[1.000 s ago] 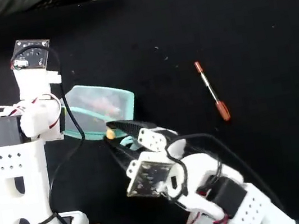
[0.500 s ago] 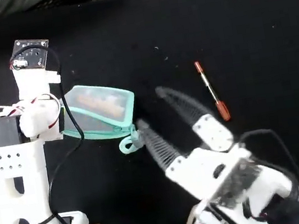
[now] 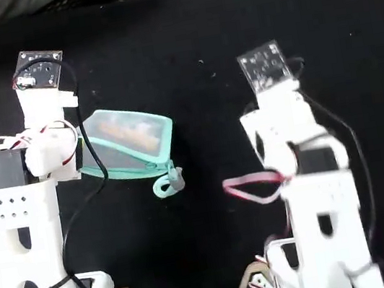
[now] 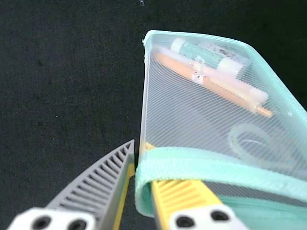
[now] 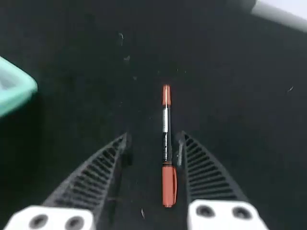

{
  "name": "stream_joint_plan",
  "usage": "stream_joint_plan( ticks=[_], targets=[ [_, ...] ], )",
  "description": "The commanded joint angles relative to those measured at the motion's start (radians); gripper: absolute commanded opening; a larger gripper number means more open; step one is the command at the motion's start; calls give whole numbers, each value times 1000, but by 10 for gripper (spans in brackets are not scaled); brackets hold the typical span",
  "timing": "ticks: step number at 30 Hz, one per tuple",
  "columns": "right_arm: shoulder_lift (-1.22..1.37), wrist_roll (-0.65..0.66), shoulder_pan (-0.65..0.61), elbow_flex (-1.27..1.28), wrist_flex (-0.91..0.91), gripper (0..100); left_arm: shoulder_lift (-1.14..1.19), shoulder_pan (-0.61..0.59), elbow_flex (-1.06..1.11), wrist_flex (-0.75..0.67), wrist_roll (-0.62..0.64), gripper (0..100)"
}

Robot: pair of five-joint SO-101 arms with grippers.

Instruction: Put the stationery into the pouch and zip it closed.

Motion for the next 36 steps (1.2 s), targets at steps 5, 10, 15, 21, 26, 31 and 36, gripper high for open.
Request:
stream_joint_plan(
  ticks=[5, 10, 15, 21, 26, 31, 36],
  targets=[
    [665, -6, 32, -483, 60, 150, -6, -13, -7, -6, -6, 30],
    [1036, 3, 66, -854, 127, 150, -11, -13, -7, -6, -6, 30],
    [1345, 63, 68, -1221, 310, 150, -11, -13, -7, -6, -8, 30],
    [1626, 64, 68, -1647, 489, 149, -11, -13, -7, -6, -8, 30],
    [1836, 129, 60, -1925, 628, 145, -14, -15, -7, -6, -8, 30],
    [2002, 183, 66, -2187, 738, 10, -14, -15, -7, -5, -8, 30],
    [2111, 181, 64, -2509, 885, 12, -14, -15, -8, -5, -8, 30]
  ],
)
